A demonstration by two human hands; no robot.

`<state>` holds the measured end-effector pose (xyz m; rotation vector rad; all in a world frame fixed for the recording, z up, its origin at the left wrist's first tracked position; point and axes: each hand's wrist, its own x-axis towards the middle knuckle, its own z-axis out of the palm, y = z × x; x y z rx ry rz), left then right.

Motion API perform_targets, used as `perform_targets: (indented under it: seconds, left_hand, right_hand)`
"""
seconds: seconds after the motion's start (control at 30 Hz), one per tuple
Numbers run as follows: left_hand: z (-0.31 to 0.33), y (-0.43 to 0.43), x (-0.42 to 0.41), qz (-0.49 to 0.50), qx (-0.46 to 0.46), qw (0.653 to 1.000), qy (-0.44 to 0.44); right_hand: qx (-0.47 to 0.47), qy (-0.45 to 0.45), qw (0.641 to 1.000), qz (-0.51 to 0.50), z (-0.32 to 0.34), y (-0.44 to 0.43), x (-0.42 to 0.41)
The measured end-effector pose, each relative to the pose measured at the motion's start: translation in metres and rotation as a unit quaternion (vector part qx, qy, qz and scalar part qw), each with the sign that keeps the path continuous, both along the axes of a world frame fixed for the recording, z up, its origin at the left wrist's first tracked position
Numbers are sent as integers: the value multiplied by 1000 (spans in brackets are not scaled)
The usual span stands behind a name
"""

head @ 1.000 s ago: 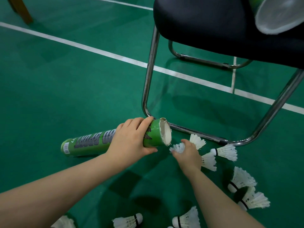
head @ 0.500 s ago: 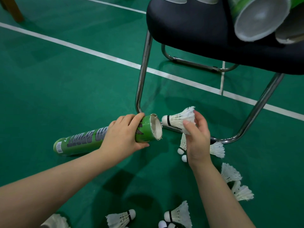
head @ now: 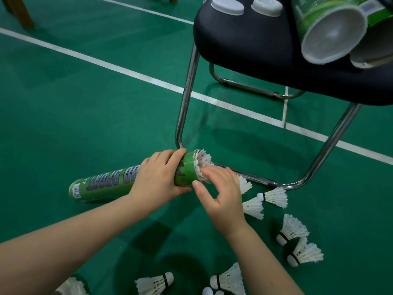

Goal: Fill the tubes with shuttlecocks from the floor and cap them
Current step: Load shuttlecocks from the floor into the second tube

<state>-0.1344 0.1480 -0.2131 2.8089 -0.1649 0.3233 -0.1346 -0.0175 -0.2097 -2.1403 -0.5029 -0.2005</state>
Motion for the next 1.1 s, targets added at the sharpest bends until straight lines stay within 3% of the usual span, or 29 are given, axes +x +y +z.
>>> perform_targets:
  seconds: [0.23, 0.37, 0.47, 0.6, 0.7, 0.83, 1.0, 1.1]
  left_hand:
    - [-2, -4, -5, -11, -11, 1000, -14]
    - [-7, -6, -6, -23, -1, 1000, -3]
    - [-8, -9, -6, -34, 15, 999, 0]
    - [-9, -11, -5, -31, 47, 998, 12]
    - [-9, -13, -6, -33, 49, 998, 14]
    - [-8, -14, -3, -32, 53, 998, 12]
    - [-11, -16, 0, -30, 52, 998, 14]
    - [-14, -16, 1, -32, 57, 998, 11]
  right_hand:
    - [36, 164, 982, 85, 3, 13, 2]
    - [-6, 230, 965, 122, 6, 9, 8]
    - [10, 157, 982, 107, 0, 2, 7]
    - [159, 85, 979, -94, -18, -26, 12]
    - [63, 117, 967, -217, -46, -65, 24]
    - [-122, 209, 933, -266, -94, -112, 38]
    - [-348, 255, 891, -139, -118, -134, 48]
    - [-390, 241, 881, -118, -122, -142, 46]
